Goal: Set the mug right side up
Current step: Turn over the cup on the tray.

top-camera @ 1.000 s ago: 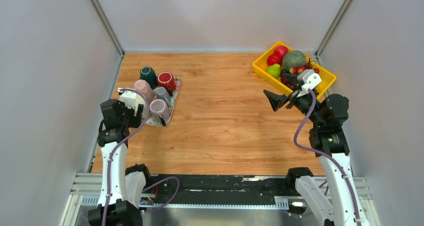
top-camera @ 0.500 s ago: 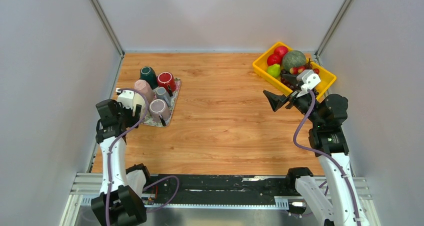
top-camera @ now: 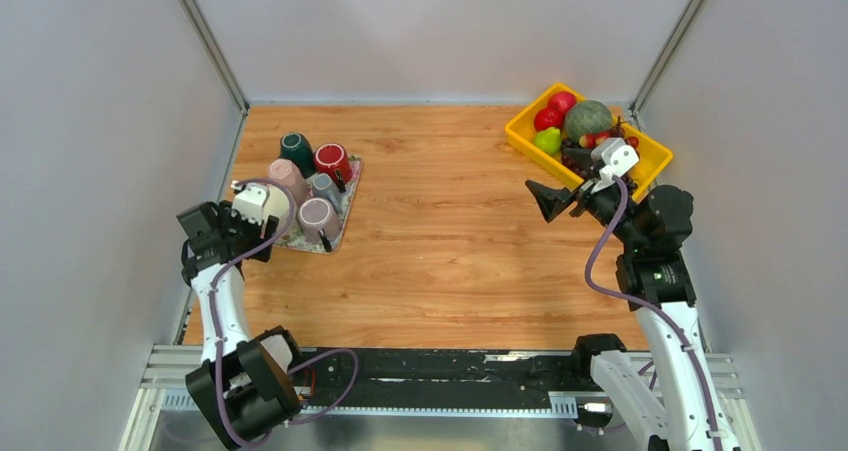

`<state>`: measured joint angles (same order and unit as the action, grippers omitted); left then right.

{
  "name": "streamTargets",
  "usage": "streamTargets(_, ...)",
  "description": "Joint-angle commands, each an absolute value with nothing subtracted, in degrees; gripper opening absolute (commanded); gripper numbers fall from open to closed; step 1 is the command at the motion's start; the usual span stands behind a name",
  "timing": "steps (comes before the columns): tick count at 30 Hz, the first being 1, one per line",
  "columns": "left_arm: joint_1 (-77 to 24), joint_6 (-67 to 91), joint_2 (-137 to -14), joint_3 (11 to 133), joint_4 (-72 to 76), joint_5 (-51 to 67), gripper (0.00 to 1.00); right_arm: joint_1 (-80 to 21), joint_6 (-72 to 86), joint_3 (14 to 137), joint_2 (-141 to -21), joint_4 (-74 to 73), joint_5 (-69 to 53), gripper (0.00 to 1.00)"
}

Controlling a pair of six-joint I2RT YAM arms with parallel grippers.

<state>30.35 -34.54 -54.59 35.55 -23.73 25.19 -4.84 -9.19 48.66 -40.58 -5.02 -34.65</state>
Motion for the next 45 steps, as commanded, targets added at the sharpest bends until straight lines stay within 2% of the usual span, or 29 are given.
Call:
streamTargets(1,31.5,-41.7,-55.6,38.3,-25.9,32.0,0.78,-5.1,-9.9,48.6,-41.6,-2.8,-35.1,1.0)
streamTargets(14,32.0,-49.2,-64.6,45.1,-31.9,39.9,0.78,3.3,-11.3,50.3,-45.5,-6.6,-46.4,1.0)
streamTargets(24,32.7,-54.4,-69.8,46.8,-35.2,42.1,0.7,7.9,-11.2,49.3,-45.7,-6.2,-50.9,1.0)
streamTargets(40,34.3,-50.0,-76.0,47.6,-28.2,44.1,0.59,10.5,-8.5,47.9,-45.9,-3.8,-55.1,1.0)
streamTargets(45,34.2,-48.8,-76.7,47.7,-26.8,44.5,0.59,10.5,-8.3,47.9,-46.0,-3.5,-55.6,1.0)
